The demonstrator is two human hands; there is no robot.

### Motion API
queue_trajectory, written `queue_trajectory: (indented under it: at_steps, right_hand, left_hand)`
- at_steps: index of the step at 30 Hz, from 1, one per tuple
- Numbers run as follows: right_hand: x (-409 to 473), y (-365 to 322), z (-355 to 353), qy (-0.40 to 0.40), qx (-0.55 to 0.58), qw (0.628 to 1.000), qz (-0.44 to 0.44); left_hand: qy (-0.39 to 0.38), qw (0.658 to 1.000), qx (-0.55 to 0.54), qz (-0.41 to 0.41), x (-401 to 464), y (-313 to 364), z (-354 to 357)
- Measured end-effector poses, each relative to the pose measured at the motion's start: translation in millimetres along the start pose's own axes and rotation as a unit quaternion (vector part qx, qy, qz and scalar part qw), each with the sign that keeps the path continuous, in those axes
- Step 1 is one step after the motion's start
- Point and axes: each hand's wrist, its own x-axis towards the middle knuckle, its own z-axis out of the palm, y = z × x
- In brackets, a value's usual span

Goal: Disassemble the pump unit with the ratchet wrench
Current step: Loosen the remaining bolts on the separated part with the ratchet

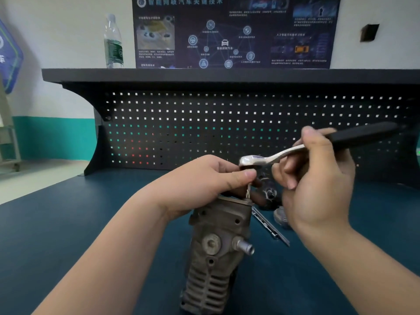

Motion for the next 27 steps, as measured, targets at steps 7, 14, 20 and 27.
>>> queue_trajectory:
  at_steps: [7, 14, 20, 27]
  right_hand:
    - [6, 10, -5, 0.020, 0.169, 0.939, 0.298]
    - [12, 16, -8, 0.009, 0.254, 0.870, 0.423]
    - [7, 4, 3, -0.065, 0.127, 0.967, 0.210]
    - [-7, -11, 10, -0.171, -0.120, 0.975, -0.078]
  left_hand:
    - [-0.009, 0.998, -0.060, -0.034, -7, 0, -13]
    - [0.013, 0.995, -0.100, -0.019, -5, -6, -14]
    - [0.044, 0.995, -0.085, 0.013, -7, -10, -15]
    - [0.034, 0.994, -0.096, 0.033, -11, -9, -12]
